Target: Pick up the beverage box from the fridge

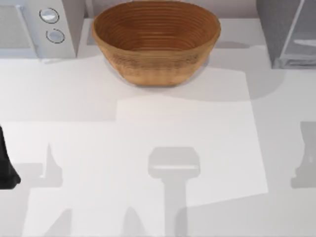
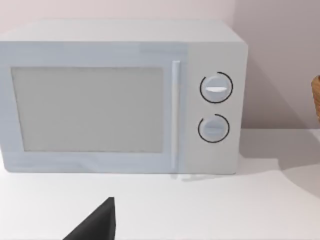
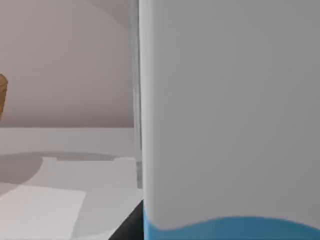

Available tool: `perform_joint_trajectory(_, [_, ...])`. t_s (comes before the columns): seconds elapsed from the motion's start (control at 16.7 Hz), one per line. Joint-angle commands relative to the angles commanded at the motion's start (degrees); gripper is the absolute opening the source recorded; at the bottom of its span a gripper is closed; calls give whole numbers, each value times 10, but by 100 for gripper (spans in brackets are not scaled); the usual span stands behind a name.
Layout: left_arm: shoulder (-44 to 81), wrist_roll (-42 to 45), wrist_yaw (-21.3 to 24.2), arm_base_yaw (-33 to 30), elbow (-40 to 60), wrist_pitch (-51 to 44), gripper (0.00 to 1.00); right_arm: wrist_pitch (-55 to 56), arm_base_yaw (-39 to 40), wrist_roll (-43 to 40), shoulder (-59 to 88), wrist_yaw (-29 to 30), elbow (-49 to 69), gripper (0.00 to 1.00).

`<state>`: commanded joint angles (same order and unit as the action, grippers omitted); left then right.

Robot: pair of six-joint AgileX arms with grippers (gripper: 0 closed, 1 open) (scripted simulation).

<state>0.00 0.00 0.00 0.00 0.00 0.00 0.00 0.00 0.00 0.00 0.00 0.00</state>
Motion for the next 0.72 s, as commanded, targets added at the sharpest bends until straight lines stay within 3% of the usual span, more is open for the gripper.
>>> perform_joint_trajectory(0.36, [0, 0, 0, 0, 0, 0, 100, 38, 21, 1, 39, -2, 6, 0])
perform_joint_trajectory(0.72, [0, 0, 0, 0, 0, 0, 100, 258, 131, 4, 264, -5, 22, 0])
